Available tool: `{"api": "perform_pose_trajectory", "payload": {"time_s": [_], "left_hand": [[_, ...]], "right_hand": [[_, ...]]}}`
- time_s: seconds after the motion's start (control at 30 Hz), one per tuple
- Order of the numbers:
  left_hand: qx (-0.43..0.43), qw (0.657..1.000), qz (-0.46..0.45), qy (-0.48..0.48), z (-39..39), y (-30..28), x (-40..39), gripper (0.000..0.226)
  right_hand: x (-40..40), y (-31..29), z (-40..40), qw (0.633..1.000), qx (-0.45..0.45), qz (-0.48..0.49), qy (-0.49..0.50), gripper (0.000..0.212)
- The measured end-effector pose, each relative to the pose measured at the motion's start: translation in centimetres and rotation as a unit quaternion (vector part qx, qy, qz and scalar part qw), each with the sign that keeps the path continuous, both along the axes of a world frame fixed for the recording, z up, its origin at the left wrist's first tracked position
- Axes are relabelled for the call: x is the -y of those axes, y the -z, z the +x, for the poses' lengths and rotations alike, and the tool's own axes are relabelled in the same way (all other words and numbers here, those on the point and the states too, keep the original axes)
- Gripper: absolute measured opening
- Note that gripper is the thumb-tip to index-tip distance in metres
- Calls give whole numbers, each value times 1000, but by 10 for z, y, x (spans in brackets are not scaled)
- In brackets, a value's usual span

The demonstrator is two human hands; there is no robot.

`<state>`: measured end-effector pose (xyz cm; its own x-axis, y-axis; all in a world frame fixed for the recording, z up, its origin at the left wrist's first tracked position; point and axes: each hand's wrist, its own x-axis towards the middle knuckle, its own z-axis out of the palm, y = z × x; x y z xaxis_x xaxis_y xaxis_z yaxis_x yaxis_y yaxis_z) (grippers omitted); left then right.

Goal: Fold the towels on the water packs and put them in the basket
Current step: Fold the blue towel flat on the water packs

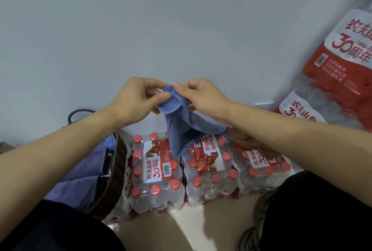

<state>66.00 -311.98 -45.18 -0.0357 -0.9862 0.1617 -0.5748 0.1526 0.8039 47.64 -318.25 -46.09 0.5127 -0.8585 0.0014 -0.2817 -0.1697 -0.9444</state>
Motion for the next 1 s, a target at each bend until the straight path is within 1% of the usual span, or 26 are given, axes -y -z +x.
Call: {"api": "perform_pose_trajectory", "payload": {"time_s": [0.07,0.1,0.17,0.23,0.3,0.37,0.43,0.5,0.57,0.6,0.67,0.73,0.83,0.93,1.0], "left_hand": [[9,1000,-12,0,6,-4,1,16],[19,1000,-20,-8,9,-5,2,16],[74,996,-28,-38,15,-8,4,18],[129,989,-18,-67,20,-7,5,18],[136,986,-11,-93,22,-6,5,25],[113,987,-19,-114,22,-7,5,30],[55,989,-30,-131,19,-9,4,31],[-9,989,-45,-144,16,-12,3,32],[-55,988,-56,-134,12,-15,0,32],[-74,988,-59,-123,10,-17,-1,31],[-104,988,-60,-100,8,-20,-3,30],[-116,987,-61,-98,9,-21,-4,31],[-93,981,-77,-149,15,-21,-3,31],[-63,976,-98,-184,24,-19,-1,39],[-54,972,-113,-199,30,-17,0,43]], "right_hand": [[3,-1,-7,999,-8,-6,-35,48],[5,-2,-12,998,-15,-6,-55,45],[8,-3,-19,994,-46,-17,-94,36],[12,-2,-23,992,-63,-38,-105,25],[14,-1,-24,993,-53,-52,-94,17],[15,2,-22,993,-52,-68,-86,20],[12,2,-18,990,-62,-86,-89,26],[8,3,-15,988,-63,-89,-107,39],[4,5,-11,985,-79,-90,-123,44],[4,7,-10,981,-100,-107,-128,44],[7,12,-12,964,-153,-168,-141,34],[13,17,-17,950,-188,-202,-143,20],[26,24,-28,924,-271,-227,-144,2],[41,34,-42,892,-364,-232,-136,11],[49,39,-52,883,-397,-224,-113,9]]}}
